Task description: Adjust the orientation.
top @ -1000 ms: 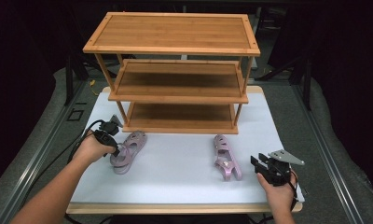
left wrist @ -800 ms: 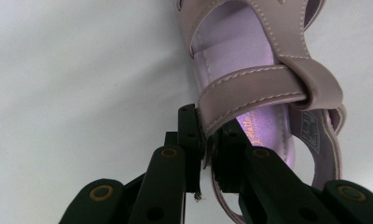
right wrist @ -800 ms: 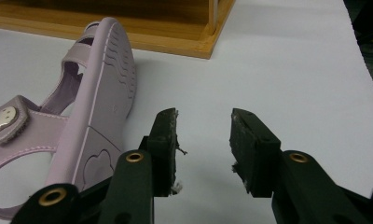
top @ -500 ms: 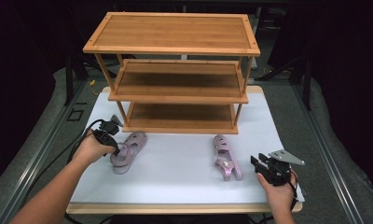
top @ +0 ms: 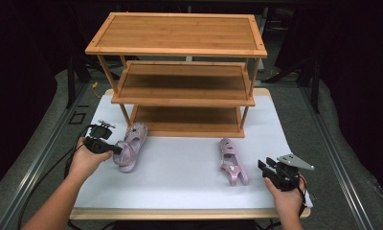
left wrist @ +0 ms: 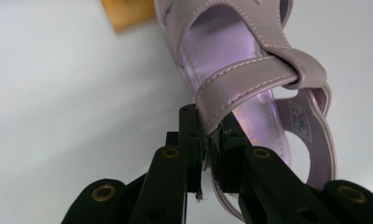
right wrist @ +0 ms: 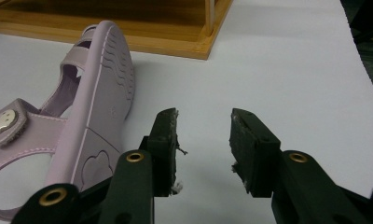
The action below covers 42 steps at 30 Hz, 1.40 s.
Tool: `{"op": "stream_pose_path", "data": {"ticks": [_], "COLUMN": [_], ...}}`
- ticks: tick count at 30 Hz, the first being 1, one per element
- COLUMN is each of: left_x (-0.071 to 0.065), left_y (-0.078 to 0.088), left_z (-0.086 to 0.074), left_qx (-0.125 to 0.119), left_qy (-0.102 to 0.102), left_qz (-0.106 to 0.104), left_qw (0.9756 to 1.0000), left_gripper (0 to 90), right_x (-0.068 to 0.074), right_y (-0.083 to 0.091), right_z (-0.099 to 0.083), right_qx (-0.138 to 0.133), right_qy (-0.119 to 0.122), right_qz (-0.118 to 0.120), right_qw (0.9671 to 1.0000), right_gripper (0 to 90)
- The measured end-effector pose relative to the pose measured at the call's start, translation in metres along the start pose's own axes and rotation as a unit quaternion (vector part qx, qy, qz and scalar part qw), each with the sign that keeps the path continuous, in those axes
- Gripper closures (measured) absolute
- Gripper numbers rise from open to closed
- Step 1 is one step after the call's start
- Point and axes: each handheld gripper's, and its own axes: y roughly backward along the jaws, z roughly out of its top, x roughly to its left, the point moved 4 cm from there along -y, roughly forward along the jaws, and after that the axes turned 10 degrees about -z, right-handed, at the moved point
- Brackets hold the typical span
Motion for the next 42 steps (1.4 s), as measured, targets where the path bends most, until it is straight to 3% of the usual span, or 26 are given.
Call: {"op": "stream_pose_path", "data": {"ticks": [1,2,3,5,6,7,8,9,10,11,12,13,14,16,18,19,26,27,30,32,35,37,42], "left_x": [-0.007,-0.01,-0.012,-0.016,-0.016,-0.022,-0.024,-0.028,-0.031,-0.035,-0.035,-0.039,-0.039,-0.043,-0.044,-0.048,-0.055,-0.057,-0.058,-0.061,-0.063,-0.065,-0.065], "left_y": [0.008,0.013,0.019,0.028,0.028,0.04,0.043,0.05,0.053,0.058,0.058,0.065,0.065,0.071,0.073,0.076,0.075,0.074,0.074,0.073,0.071,0.066,0.057], "left_z": [-0.005,-0.008,-0.012,-0.015,-0.015,-0.017,-0.017,-0.017,-0.015,-0.013,-0.013,-0.009,-0.009,-0.003,-0.001,0.004,0.018,0.024,0.03,0.04,0.047,0.056,0.074], "left_qx": [-0.052,-0.076,-0.112,-0.155,-0.155,-0.206,-0.221,-0.251,-0.247,-0.262,-0.262,-0.271,-0.271,-0.286,-0.287,-0.292,-0.293,-0.298,-0.3,-0.309,-0.311,-0.32,-0.321], "left_qy": [0.002,0.0,0.003,0.003,0.003,-0.004,-0.004,-0.014,-0.021,-0.016,-0.016,-0.012,-0.012,-0.012,-0.012,-0.014,-0.019,-0.018,-0.017,-0.015,-0.014,-0.013,-0.005], "left_qz": [-0.009,-0.014,-0.016,-0.015,-0.015,-0.01,-0.012,-0.004,-0.001,-0.008,-0.008,-0.016,-0.016,-0.018,-0.018,-0.016,-0.021,-0.024,-0.029,-0.03,-0.029,-0.025,-0.024], "left_qw": [0.9986,0.997,0.9935,0.9877,0.9877,0.9785,0.9753,0.9678,0.9688,0.965,0.965,0.9623,0.9623,0.9579,0.9577,0.9561,0.9558,0.9541,0.9532,0.9505,0.9498,0.9472,0.9466], "left_gripper": [83.5,83.5,83.5,83.4,83.4,83.5,83.5,83.5,83.5,83.4,83.5,83.4,83.5,83.5,83.4,83.4,83.4,83.4,83.4,83.4,83.4,83.4,83.4], "right_x": [-0.001,-0.001,-0.001,0.0,0.0,0.0,0.0,0.001,0.0,0.001,0.0,0.0,0.0,0.0,0.0,-0.001,-0.001,-0.001,-0.002,-0.002,-0.002,-0.002,-0.001], "right_y": [0.0,0.0,-0.001,-0.001,-0.001,-0.001,-0.002,-0.002,-0.001,-0.002,-0.002,-0.002,-0.002,-0.002,-0.002,-0.001,-0.001,0.0,0.001,0.001,0.001,0.001,0.002], "right_z": [0.0,0.0,0.0,0.0,0.0,0.0,0.0,0.0,0.0,0.0,0.0,0.0,0.0,0.0,0.0,0.0,0.0,0.0,0.001,0.001,0.001,0.001,0.001], "right_qx": [0.0,0.0,-0.002,-0.001,-0.001,0.002,0.0,0.0,0.0,-0.001,-0.002,-0.001,-0.001,-0.001,-0.001,-0.002,-0.005,-0.004,-0.004,-0.005,-0.004,-0.006,-0.007], "right_qy": [-0.003,-0.005,-0.006,-0.006,-0.006,-0.007,-0.008,-0.009,-0.007,-0.008,-0.008,-0.008,-0.01,-0.01,-0.01,-0.011,-0.015,-0.015,-0.013,-0.013,-0.013,-0.012,-0.012], "right_qz": [0.001,0.001,0.002,0.003,0.003,0.003,0.004,0.004,0.004,0.004,0.004,0.005,0.004,0.005,0.005,0.004,0.003,0.002,0.008,0.006,0.007,0.008,0.009], "right_qw": [1.0,1.0,1.0,1.0,1.0,1.0,1.0,1.0,1.0,1.0,1.0,1.0,0.9999,0.9999,0.9999,0.9999,0.9999,0.9999,0.9999,0.9999,0.9999,0.9999,0.9999], "right_gripper": [61.5,61.5,61.5,61.5,61.5,61.4,61.4,61.4,61.3,61.4,61.3,61.2,61.2,61.2,61.2,61.2,61.2,61.2,61.2,61.2,61.2,61.2,61.2]}}
